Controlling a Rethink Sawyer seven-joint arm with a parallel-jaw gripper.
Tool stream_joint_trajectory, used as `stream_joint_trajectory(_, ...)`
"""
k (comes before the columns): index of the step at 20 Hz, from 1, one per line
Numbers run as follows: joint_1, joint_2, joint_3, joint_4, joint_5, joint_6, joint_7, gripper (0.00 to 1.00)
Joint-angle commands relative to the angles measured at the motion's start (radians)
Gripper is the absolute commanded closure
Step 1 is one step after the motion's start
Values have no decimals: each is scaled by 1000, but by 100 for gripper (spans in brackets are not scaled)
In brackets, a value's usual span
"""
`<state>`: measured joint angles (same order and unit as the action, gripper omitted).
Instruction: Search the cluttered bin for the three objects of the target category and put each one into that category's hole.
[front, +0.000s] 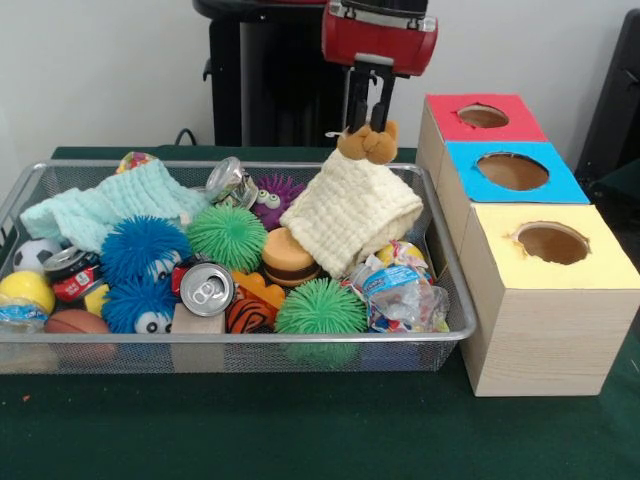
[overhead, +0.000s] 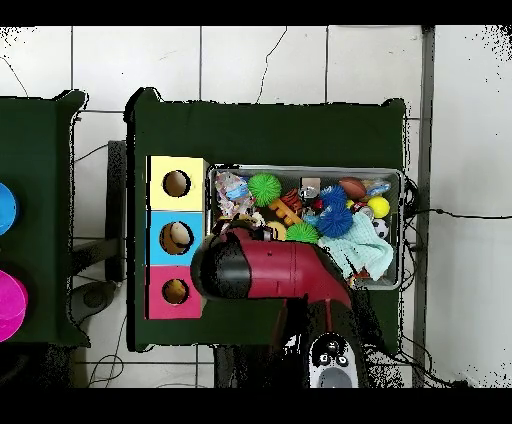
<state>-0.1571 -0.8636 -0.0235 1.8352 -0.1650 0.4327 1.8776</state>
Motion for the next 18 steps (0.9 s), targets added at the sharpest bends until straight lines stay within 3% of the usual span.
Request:
stream_joint_trajectory(1,-7,56,82,207,156,77,224,100)
stream_joint_trajectory(6,52,20,20,253,198,59,256,100)
stream_joint_trajectory(13,148,-18,-47,276,265,107,313,100)
stream_joint_trajectory(18,283,-71,-176,241,277,250,397,100)
